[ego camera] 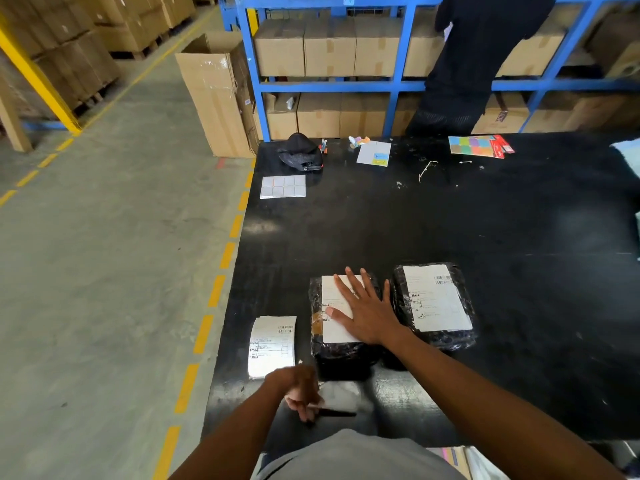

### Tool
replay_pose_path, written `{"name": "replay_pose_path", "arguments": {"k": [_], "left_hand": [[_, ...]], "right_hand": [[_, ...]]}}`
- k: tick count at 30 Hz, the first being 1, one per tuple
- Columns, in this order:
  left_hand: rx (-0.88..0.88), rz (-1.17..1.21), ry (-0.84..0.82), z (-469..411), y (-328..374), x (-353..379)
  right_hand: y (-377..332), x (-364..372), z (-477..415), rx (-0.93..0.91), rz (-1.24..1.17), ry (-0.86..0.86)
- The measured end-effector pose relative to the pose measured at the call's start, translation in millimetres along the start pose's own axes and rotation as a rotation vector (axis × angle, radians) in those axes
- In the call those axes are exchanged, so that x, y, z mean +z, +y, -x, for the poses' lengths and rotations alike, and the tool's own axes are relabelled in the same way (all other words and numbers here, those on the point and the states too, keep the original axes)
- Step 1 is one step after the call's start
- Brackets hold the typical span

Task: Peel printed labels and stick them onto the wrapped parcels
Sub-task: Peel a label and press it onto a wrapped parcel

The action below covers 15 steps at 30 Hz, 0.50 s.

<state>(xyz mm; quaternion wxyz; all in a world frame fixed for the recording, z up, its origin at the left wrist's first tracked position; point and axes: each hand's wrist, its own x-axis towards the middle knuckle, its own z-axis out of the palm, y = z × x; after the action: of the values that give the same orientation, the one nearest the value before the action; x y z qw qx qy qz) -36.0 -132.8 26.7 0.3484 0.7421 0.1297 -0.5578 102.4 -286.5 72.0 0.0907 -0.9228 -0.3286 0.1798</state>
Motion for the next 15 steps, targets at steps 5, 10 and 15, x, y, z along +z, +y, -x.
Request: {"name": "replay_pose_path", "arguments": {"k": [5, 10, 15], "left_hand": [[0.053, 0.061, 0.271, -4.5, -6.0, -4.0], [0.097, 0.333, 0.544, 10.4, -12.1, -38.0], [0.258, 0.738, 0.603, 37.4, 33.6, -55.0]], "right_hand": [[-0.8, 1.8, 5.7, 0.125, -0.238, 0.022], [-0.9, -2.1, 14.8, 0.321, -0.642, 0.061], [5.0, -12.8, 9.0, 0.377, -0.762, 0.009]]}}
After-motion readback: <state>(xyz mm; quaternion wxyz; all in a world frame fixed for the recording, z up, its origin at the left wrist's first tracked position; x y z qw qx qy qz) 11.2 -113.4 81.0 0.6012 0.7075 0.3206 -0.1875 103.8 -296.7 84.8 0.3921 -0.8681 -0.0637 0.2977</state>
